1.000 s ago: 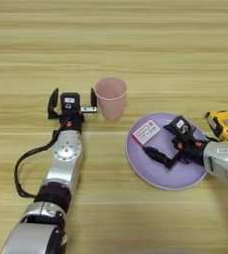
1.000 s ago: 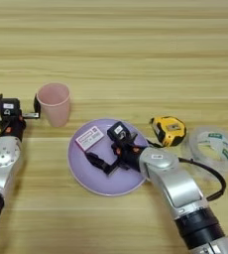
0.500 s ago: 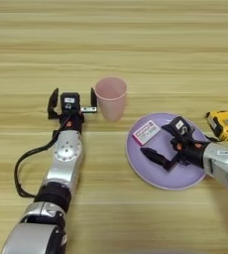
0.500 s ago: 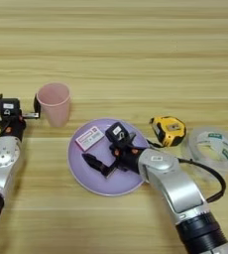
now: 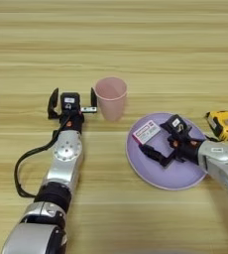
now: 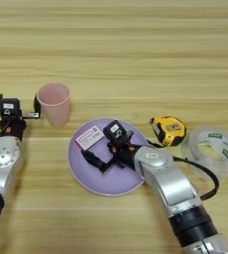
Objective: Move the objects on the table
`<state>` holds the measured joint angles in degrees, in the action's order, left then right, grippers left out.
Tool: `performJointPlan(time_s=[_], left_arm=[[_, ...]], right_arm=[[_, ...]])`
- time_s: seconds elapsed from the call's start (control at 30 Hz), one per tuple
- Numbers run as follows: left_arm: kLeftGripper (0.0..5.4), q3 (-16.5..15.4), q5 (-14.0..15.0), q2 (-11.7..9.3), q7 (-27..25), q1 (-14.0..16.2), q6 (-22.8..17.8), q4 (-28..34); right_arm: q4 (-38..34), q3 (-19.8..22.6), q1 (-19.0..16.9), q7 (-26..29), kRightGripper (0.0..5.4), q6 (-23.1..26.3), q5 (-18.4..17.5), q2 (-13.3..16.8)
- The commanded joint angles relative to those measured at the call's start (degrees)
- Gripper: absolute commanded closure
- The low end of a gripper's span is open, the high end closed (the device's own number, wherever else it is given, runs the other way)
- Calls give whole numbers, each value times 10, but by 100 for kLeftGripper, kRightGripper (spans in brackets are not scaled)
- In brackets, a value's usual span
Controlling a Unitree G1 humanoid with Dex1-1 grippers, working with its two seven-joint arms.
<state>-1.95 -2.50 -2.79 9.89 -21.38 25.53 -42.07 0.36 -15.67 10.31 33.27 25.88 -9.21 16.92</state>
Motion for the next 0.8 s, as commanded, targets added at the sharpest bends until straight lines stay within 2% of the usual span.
performJointPlan(time_s=[0.03, 0.27, 0.8], left_arm=[[0, 0, -8, 4, 4, 1, -6, 2], [0, 0, -8, 4, 4, -1, -5, 0], [0, 0, -8, 5, 5, -2, -5, -2]], right_arm=[[-11, -9, -1, 7, 3, 7, 5, -1], [-19, -15, 0, 10, 3, 11, 5, -4], [42, -3, 23, 6, 3, -23, 15, -22]])
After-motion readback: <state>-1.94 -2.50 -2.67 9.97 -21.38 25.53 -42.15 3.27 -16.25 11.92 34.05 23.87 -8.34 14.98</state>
